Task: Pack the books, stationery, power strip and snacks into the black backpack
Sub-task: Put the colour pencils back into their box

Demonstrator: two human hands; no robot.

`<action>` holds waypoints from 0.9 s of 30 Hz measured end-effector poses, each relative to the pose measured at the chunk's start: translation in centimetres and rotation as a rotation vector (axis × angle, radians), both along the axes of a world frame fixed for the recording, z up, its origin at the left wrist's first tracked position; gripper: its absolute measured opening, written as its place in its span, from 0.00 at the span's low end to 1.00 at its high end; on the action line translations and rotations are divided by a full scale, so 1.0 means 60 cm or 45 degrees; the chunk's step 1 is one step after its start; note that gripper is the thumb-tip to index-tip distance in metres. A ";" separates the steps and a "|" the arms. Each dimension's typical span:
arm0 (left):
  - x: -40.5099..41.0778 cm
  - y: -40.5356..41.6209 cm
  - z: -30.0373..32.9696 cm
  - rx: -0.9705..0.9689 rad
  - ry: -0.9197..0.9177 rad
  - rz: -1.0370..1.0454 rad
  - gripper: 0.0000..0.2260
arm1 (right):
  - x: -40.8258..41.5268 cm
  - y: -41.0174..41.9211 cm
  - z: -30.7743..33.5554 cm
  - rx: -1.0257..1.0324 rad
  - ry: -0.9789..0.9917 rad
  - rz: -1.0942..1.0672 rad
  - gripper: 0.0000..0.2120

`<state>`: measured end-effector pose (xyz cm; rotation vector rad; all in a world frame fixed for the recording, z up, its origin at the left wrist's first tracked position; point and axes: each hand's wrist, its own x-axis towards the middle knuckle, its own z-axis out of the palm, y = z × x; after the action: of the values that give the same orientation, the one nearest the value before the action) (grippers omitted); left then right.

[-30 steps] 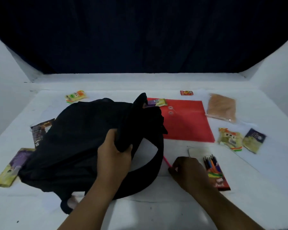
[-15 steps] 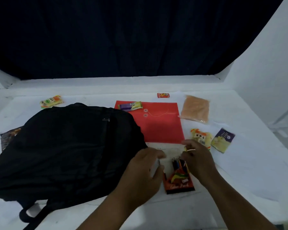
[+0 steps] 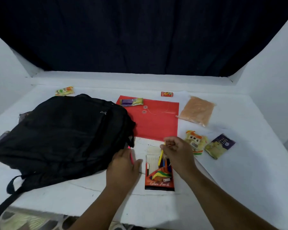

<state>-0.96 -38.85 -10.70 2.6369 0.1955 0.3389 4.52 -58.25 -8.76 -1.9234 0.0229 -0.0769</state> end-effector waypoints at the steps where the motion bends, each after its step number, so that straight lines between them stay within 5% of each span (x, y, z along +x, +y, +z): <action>1: 0.000 -0.007 -0.003 -0.004 0.013 0.032 0.16 | 0.003 0.000 -0.008 -0.060 -0.008 0.018 0.08; 8: 0.006 -0.012 -0.015 -0.228 -0.047 0.084 0.07 | 0.002 -0.018 -0.057 -0.266 -0.087 0.119 0.13; 18: -0.005 -0.047 -0.013 -0.775 -0.236 -0.172 0.13 | 0.006 -0.019 -0.070 -0.360 -0.125 0.182 0.11; 27: 0.021 -0.052 -0.039 -0.510 -0.225 -0.295 0.09 | 0.008 -0.017 -0.079 -0.485 -0.177 0.258 0.12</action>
<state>0.30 -41.95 -13.06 2.1928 -0.0926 0.4037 5.00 -59.29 -13.47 -2.2846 -0.2986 -0.0831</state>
